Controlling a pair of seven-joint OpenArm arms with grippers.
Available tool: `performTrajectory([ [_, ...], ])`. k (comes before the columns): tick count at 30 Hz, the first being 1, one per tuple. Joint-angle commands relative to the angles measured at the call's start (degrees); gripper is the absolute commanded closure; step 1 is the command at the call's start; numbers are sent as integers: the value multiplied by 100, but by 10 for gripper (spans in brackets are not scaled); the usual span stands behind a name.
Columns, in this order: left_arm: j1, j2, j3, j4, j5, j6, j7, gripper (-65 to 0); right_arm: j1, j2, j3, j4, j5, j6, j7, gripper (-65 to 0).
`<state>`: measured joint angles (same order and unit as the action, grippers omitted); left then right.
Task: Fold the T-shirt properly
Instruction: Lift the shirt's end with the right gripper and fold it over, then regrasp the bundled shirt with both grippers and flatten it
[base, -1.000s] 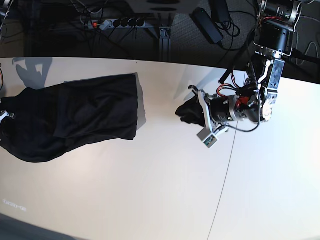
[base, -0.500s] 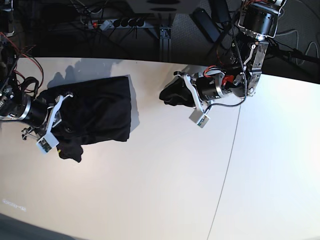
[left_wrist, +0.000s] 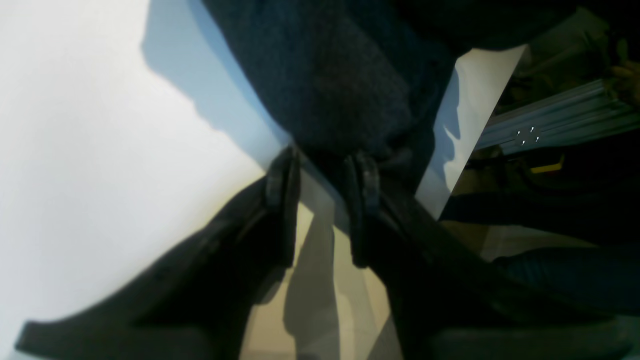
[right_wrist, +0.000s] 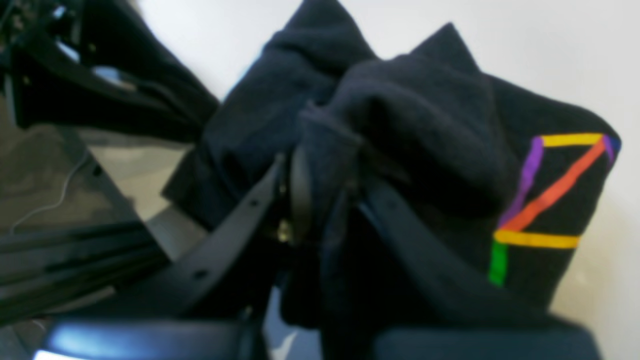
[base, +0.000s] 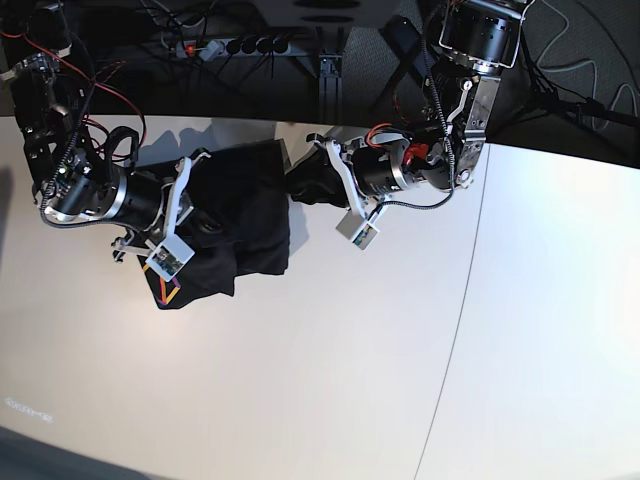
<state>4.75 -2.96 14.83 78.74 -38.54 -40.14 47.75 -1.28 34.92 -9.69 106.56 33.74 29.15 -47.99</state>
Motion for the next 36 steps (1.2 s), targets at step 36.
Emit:
performTrajectory([
  [36,20,-579,-1357,-37,-1615,14,994,-13,173,-85,1270,142,15,214,31,0],
])
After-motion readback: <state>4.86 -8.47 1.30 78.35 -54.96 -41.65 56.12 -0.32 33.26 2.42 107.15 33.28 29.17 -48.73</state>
